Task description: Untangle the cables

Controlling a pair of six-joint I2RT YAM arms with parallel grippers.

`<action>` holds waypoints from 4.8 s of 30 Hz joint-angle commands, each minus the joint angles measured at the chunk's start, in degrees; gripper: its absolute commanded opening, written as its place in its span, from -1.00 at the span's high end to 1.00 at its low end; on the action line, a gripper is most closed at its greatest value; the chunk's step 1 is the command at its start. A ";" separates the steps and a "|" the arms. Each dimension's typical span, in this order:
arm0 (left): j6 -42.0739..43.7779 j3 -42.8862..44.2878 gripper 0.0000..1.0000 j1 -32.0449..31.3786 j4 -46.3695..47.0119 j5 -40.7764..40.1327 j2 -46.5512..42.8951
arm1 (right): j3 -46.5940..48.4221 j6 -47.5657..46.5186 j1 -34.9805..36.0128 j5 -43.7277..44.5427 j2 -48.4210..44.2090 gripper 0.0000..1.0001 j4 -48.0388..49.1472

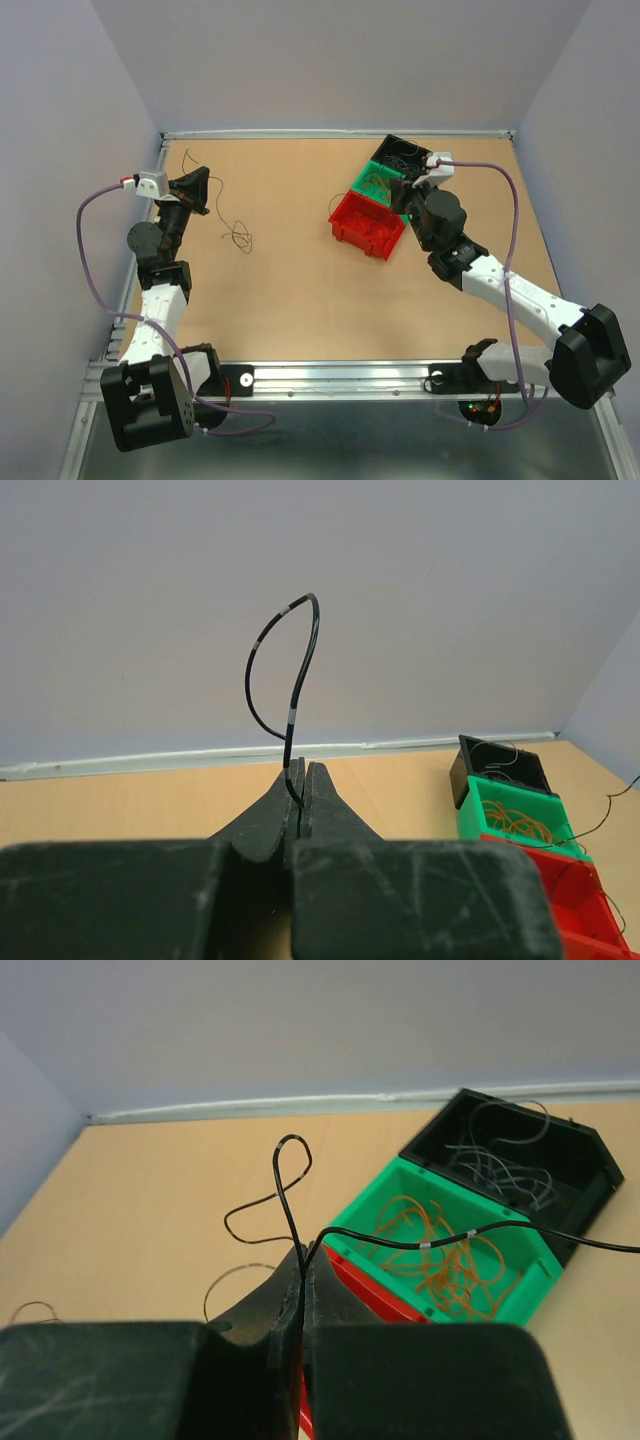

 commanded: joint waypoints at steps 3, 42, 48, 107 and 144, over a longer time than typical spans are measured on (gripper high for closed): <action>0.90 -0.32 1.00 -0.22 3.66 0.69 -1.27 | -4.52 0.10 -0.07 9.67 -1.12 0.99 0.24; 1.25 -0.49 1.00 -0.48 3.57 0.60 -1.88 | -16.85 4.59 0.89 -5.60 -7.37 0.99 -11.36; 1.43 -0.40 1.00 -0.57 3.57 0.69 -1.71 | -9.38 2.04 0.98 -3.86 5.35 0.99 -12.15; 15.49 3.11 1.00 -15.07 -4.52 5.61 1.28 | 11.56 -8.33 -0.16 -11.08 14.61 -0.54 -23.84; 16.99 3.38 1.00 -15.86 -6.10 5.09 1.11 | -2.86 1.25 -6.58 5.98 17.16 0.18 -14.79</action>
